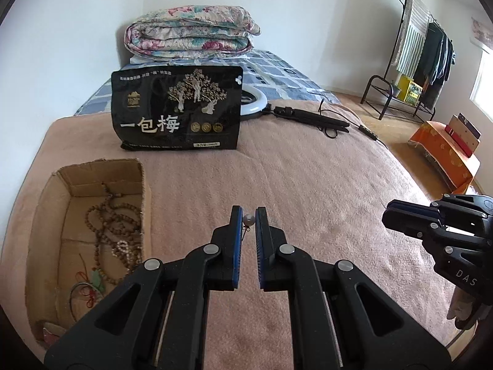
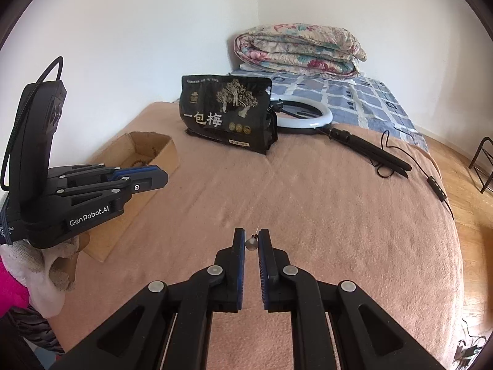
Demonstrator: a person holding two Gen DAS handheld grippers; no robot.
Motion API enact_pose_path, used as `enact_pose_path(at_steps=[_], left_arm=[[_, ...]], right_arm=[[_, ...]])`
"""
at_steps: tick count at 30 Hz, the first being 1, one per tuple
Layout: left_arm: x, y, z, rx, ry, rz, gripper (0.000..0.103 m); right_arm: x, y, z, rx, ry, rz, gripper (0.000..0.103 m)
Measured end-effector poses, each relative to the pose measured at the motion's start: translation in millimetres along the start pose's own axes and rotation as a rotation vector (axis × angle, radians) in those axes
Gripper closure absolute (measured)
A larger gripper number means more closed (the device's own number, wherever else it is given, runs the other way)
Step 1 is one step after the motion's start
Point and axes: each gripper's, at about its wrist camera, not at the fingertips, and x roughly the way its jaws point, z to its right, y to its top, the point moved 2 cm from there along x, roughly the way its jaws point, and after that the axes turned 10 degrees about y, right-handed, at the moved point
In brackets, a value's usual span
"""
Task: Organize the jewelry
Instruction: 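Carry pearl stud in left gripper while right gripper carries its stud over box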
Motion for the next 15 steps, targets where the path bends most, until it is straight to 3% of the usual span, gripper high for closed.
enact_pose_path(at_steps=[15], left_arm=[[-66.9, 7.3, -104.1, -0.067, 0.09, 0.05, 0.097]], right_arm=[[-15.7, 31.5, -97.5, -0.036, 0.088, 0.063, 0.097]])
